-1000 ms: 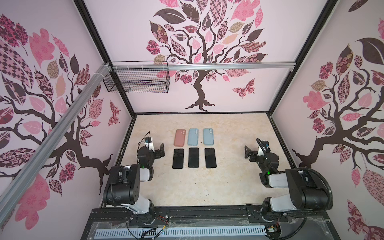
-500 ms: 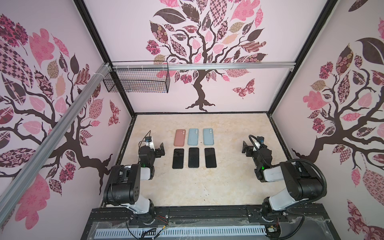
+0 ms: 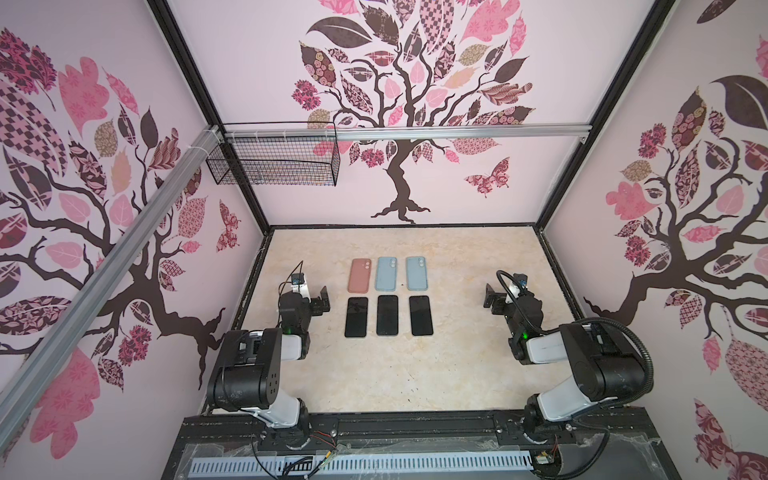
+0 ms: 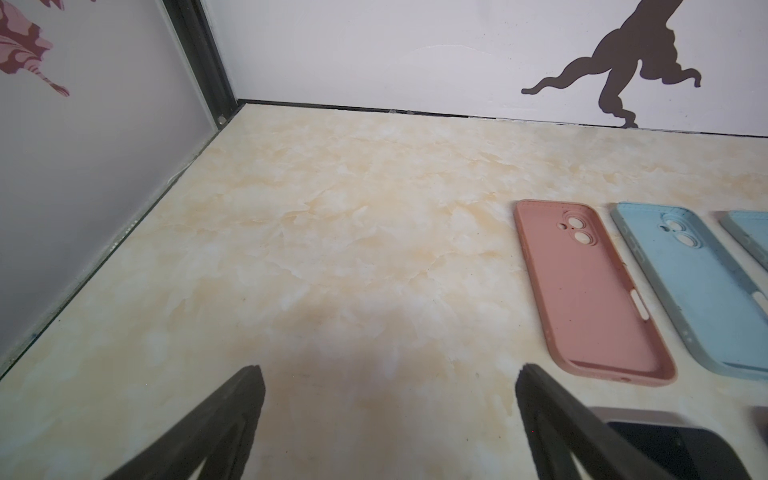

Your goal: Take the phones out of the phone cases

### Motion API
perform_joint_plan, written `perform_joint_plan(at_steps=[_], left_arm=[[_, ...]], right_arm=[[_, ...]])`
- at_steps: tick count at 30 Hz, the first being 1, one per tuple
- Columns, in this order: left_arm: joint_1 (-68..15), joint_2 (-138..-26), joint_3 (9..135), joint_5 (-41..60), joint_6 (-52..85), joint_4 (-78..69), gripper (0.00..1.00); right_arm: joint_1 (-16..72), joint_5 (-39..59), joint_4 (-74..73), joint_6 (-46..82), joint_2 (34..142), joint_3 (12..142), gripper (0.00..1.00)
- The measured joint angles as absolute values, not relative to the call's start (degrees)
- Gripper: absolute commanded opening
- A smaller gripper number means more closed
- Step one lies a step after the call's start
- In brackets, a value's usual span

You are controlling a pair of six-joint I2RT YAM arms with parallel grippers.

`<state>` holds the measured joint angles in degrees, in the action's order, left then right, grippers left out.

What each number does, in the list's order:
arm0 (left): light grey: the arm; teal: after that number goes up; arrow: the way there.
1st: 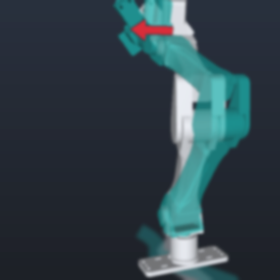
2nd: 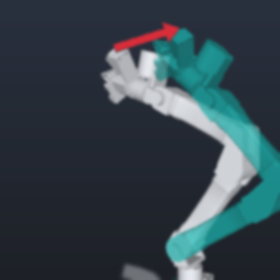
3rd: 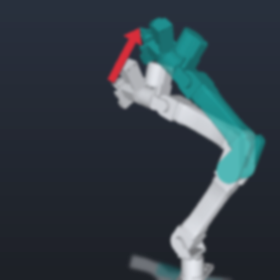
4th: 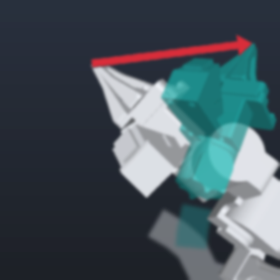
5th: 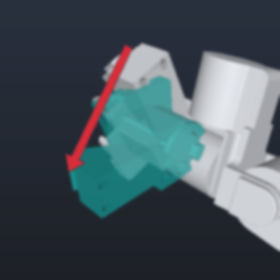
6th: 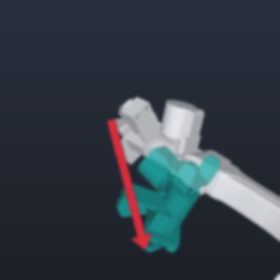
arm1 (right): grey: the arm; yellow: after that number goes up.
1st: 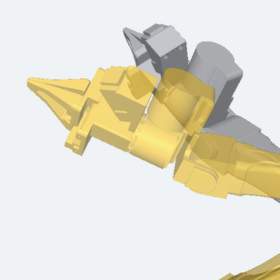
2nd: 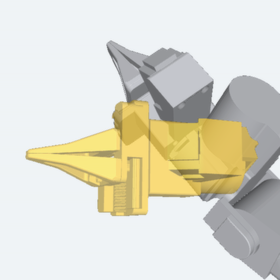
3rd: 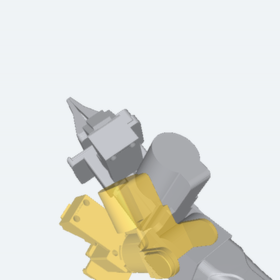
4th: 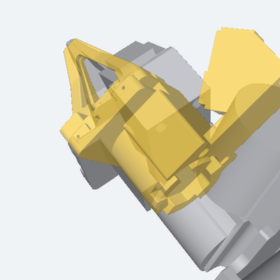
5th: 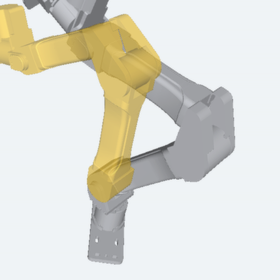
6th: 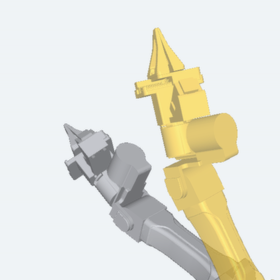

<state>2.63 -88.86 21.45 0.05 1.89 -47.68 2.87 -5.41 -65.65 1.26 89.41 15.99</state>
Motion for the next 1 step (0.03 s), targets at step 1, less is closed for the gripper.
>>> perform_joint_plan(at_steps=[1], left_arm=[[2.6,-88.9,21.5,0.1,1.9,-47.7,0.98]], right_arm=[[2.9,-5.4,-65.6,1.3,89.4,16.0,1.00]])
